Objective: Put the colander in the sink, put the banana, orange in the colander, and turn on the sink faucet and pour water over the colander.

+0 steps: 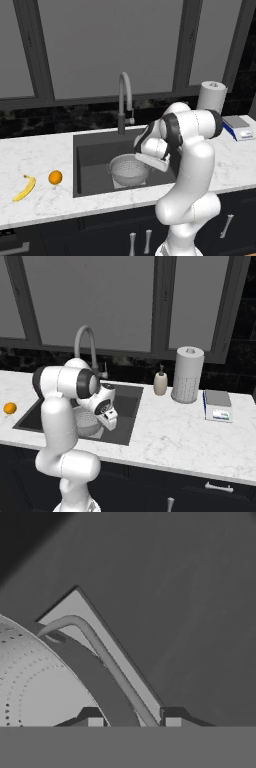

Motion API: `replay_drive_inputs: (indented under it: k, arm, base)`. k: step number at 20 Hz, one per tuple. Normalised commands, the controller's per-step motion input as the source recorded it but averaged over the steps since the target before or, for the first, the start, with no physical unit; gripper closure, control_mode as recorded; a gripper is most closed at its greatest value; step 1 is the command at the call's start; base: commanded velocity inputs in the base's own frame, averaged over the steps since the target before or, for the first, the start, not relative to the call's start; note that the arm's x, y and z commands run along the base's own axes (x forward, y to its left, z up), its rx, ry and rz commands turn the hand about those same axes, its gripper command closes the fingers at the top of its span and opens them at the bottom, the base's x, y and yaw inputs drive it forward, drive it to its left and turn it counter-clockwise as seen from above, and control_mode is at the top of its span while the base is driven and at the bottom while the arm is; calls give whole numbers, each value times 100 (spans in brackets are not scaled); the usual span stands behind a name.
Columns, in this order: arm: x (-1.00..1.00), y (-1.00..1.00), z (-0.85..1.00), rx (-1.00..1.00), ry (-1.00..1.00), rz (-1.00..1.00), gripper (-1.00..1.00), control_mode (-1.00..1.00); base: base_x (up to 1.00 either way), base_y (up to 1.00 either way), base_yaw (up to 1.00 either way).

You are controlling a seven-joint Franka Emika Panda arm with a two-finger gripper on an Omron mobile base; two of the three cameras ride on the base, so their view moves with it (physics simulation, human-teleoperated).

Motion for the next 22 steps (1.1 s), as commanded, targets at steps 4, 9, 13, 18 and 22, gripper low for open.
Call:
replay_drive_inputs:
  k: [4, 9, 13, 18, 22]
  arm:
    - [24, 0, -17, -2, 0, 0, 100, -100]
    - [24, 2, -11, -1, 0, 0, 100, -100]
    - [16, 18, -2, 0, -1, 0, 100, -100]
    - [12, 30, 0, 0, 0, -1, 100, -100]
    - [5, 26, -5, -3, -2, -2, 100, -100]
  base:
    - [0, 0, 0]
    - [0, 0, 0]
    - [0, 0, 0]
    - [0, 0, 0]
    - [0, 0, 0]
